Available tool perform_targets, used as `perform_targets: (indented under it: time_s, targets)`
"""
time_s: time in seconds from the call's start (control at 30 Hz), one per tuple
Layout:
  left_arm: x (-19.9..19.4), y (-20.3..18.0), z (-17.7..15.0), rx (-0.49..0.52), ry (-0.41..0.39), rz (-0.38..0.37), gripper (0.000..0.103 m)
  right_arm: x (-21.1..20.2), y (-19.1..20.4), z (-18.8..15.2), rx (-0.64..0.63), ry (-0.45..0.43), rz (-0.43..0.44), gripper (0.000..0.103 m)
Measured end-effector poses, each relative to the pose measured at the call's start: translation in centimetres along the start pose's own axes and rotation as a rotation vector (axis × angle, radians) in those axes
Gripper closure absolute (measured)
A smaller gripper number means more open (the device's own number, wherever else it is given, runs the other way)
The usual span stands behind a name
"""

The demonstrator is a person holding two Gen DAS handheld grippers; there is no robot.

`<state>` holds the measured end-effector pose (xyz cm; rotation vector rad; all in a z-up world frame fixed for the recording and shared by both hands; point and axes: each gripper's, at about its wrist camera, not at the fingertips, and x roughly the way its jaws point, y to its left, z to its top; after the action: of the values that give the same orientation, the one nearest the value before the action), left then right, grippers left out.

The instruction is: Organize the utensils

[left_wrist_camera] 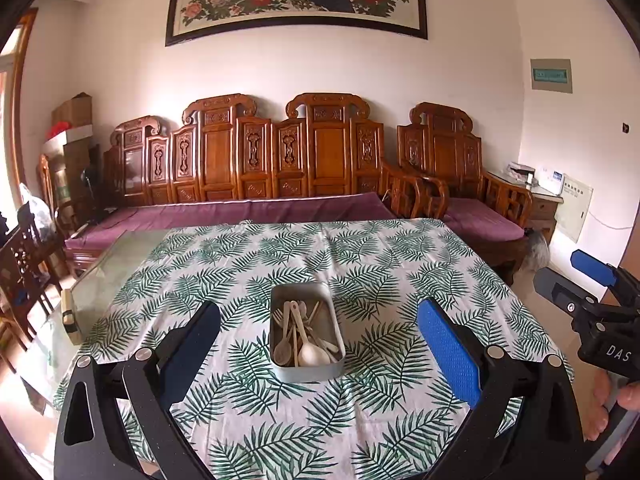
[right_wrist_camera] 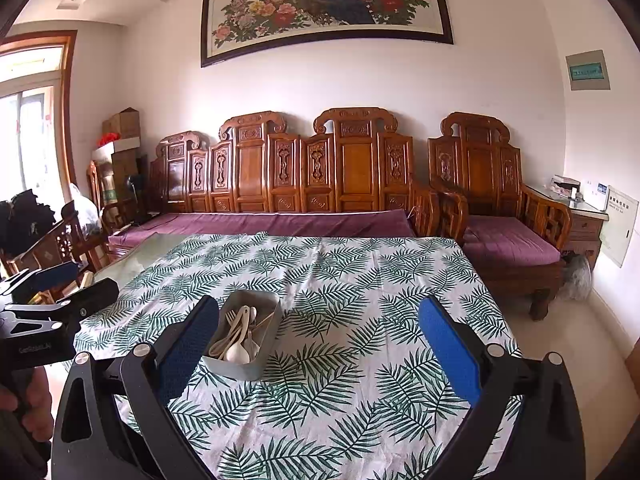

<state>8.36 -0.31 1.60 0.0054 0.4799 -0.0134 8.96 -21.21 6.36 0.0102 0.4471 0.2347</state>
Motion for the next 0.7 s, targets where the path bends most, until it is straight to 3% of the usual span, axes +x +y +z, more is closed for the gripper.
perform_targets:
  time_s: [0.7]
  targets:
    - [-0.19, 0.01, -0.26, -0.004, -0.009, -0.004, 0.008, 0.25, 0.41, -0.02, -0.002, -0.001, -0.003, 0.003]
